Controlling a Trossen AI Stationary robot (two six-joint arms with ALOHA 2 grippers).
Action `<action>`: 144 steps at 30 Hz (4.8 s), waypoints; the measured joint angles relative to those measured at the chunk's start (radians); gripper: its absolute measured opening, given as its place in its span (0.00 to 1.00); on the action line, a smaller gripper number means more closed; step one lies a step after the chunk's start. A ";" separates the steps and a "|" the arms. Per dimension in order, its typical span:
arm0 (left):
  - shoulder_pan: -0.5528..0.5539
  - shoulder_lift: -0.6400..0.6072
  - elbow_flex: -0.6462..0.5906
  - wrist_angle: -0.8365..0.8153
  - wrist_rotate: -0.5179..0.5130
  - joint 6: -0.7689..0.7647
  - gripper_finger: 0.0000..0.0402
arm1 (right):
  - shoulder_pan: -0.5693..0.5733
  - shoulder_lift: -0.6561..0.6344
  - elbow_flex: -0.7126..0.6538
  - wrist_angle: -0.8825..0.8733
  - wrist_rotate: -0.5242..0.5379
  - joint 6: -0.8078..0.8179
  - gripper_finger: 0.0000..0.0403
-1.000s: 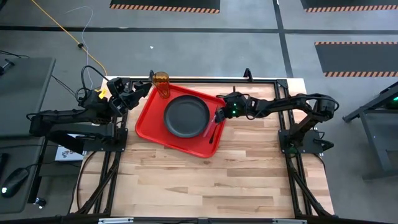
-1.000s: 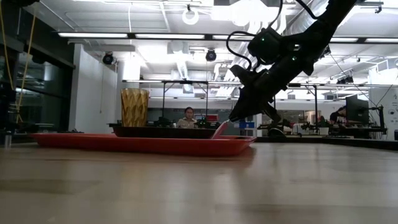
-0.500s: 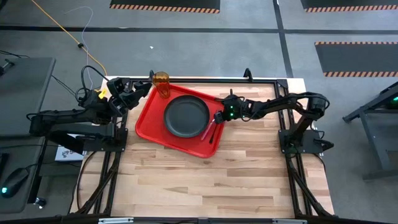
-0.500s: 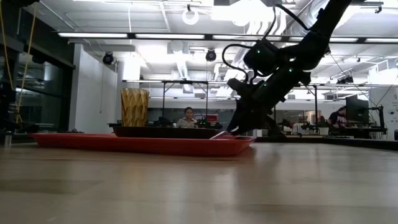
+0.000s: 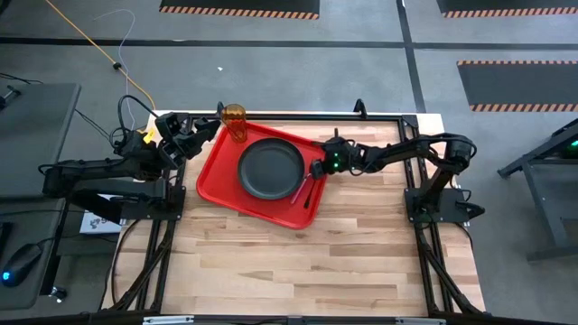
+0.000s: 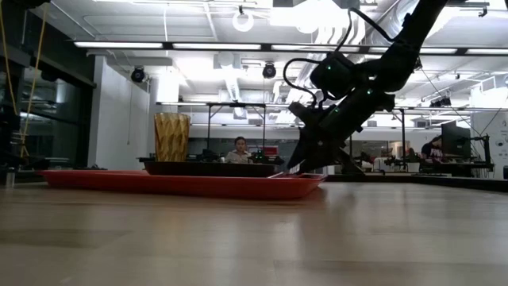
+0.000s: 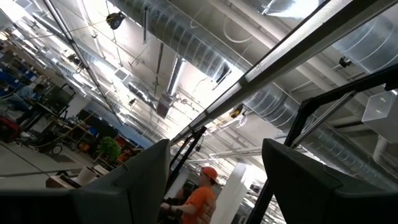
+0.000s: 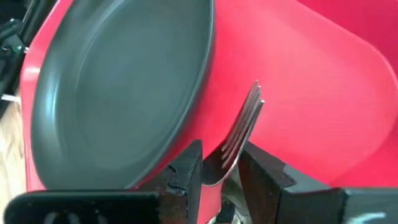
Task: Pick and place plate/cup/fork/spoon on tray
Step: Put the pink fork on the red serving tray, then return to Home Position
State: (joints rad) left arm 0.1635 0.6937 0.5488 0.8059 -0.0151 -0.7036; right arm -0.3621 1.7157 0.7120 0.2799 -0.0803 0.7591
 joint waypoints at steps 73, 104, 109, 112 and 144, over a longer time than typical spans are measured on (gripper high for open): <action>0.022 -0.060 0.111 -0.458 0.214 0.193 0.61 | 0.175 -0.687 -0.056 0.383 0.018 -0.112 0.23; 0.047 -0.055 0.267 -0.703 0.132 0.313 0.61 | 0.175 -0.687 -0.056 0.345 0.012 -0.113 0.23; 0.047 -0.055 0.267 -0.703 0.132 0.317 0.61 | 0.175 -0.687 -0.056 0.345 0.012 -0.113 0.23; 0.045 -0.055 0.267 -0.703 0.132 0.349 0.59 | 0.175 -0.687 -0.056 0.345 0.012 -0.113 0.23; -0.059 -0.259 -0.019 -0.760 0.114 0.401 0.00 | 0.175 -0.688 -0.056 0.341 0.009 -0.078 0.23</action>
State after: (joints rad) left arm 0.1041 0.4346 0.5297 0.0456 0.0988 -0.3030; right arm -0.1871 1.0279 0.6563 0.6212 -0.0711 0.6816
